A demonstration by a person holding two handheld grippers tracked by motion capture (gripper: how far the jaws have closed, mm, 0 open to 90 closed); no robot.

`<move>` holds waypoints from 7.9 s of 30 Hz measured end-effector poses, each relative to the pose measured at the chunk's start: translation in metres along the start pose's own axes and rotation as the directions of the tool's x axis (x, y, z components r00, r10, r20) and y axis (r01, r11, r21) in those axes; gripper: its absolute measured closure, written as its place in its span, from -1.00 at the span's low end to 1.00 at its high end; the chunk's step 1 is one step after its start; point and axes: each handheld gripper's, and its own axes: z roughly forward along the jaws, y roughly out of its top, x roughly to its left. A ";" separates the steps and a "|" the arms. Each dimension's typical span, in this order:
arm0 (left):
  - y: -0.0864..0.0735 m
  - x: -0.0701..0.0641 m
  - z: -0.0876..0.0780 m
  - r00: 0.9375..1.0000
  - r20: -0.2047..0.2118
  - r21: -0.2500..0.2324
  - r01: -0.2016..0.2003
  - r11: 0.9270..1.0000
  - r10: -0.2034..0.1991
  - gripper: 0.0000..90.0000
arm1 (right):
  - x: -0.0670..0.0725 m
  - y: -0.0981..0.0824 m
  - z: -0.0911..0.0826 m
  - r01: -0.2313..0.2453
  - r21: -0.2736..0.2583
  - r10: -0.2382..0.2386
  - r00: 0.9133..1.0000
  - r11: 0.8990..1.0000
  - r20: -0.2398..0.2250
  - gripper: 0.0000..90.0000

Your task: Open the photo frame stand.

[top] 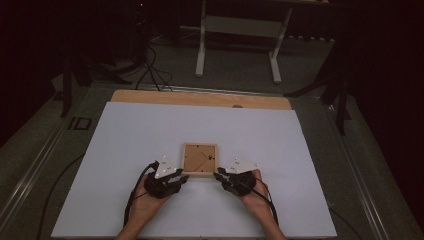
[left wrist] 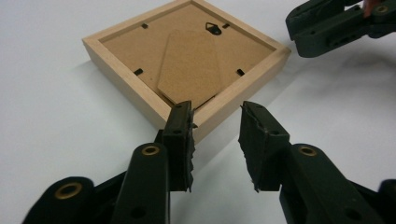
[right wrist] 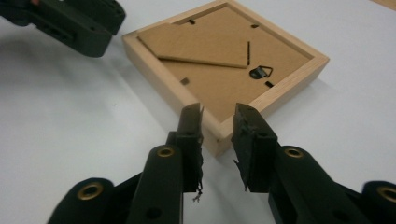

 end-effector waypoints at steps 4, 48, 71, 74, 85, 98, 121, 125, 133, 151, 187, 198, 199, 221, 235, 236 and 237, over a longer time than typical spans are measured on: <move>0.001 -0.001 -0.004 1.000 0.007 -0.017 0.019 1.000 -0.019 0.37 | -0.004 0.000 0.002 -0.021 -0.006 0.021 1.000 1.000 0.013 0.82; 0.037 0.016 0.039 1.000 0.008 0.089 -0.005 0.996 0.004 0.04 | -0.003 -0.001 0.009 -0.070 -0.027 0.070 0.997 0.997 0.016 0.99; 0.037 0.012 0.048 1.000 -0.020 0.098 -0.006 0.995 0.008 0.11 | -0.002 -0.001 0.009 -0.073 -0.028 0.073 0.997 0.997 0.019 0.99; 0.038 0.013 0.047 1.000 -0.014 0.103 0.004 0.995 -0.003 0.13 | -0.002 -0.001 0.009 -0.070 -0.027 0.070 0.997 0.997 0.019 0.99; 0.052 0.011 0.042 1.000 -0.022 0.111 0.000 0.994 0.003 0.13 | -0.002 0.000 0.009 -0.063 -0.025 0.064 0.998 0.998 0.017 0.99; 0.054 0.013 0.041 0.999 -0.016 0.108 0.040 0.993 -0.038 0.11 | -0.002 0.000 0.009 -0.061 -0.025 0.061 0.998 0.998 0.018 0.99; 0.056 0.009 0.037 0.999 -0.032 0.109 0.026 0.994 -0.023 0.12 | -0.002 0.000 0.009 -0.060 -0.024 0.061 0.998 0.998 0.017 1.00; 0.060 0.011 0.037 0.999 -0.016 0.114 0.042 0.993 -0.041 0.11 | -0.002 0.000 0.009 -0.059 -0.024 0.059 0.998 0.998 0.019 1.00; 0.055 0.016 0.038 0.997 0.010 0.148 0.076 0.986 -0.078 0.05 | -0.002 0.000 0.009 -0.058 -0.024 0.058 0.998 0.998 0.019 1.00; 0.057 0.026 0.042 0.976 0.093 0.174 0.179 0.968 -0.197 0.04 | -0.002 -0.001 0.009 -0.058 -0.026 0.058 0.998 0.998 0.020 0.99; 0.064 0.015 0.038 0.994 0.050 0.112 0.095 0.989 -0.101 0.18 | 0.000 0.005 0.006 -0.070 -0.027 0.070 0.998 0.997 -0.002 0.74; 0.063 0.009 0.034 0.998 0.035 0.096 0.045 0.994 -0.048 0.18 | -0.013 0.011 -0.009 -0.099 -0.061 0.101 0.995 0.993 0.018 0.64; 0.062 0.009 0.034 0.999 0.033 0.091 0.040 0.995 -0.043 0.18 | -0.015 0.013 -0.010 -0.098 -0.065 0.100 0.995 0.993 0.020 0.64; 0.048 0.004 0.022 1.000 -0.002 0.026 -0.016 1.000 0.016 0.18 | -0.042 0.049 -0.020 -0.112 -0.065 0.115 0.992 0.992 0.047 0.39; 0.036 -0.001 0.017 0.998 -0.030 -0.015 -0.056 0.998 0.056 0.18 | -0.059 0.053 -0.012 -0.214 -0.068 0.213 0.977 0.975 -0.023 0.26; 0.035 -0.002 0.017 0.998 -0.033 -0.018 -0.055 0.998 0.055 0.18 | -0.060 0.053 -0.010 -0.217 -0.065 0.215 0.976 0.974 -0.028 0.25; 0.034 -0.002 0.016 0.998 -0.035 -0.019 -0.061 0.998 0.060 0.18 | -0.060 0.054 -0.009 -0.215 -0.063 0.214 0.976 0.974 -0.032 0.24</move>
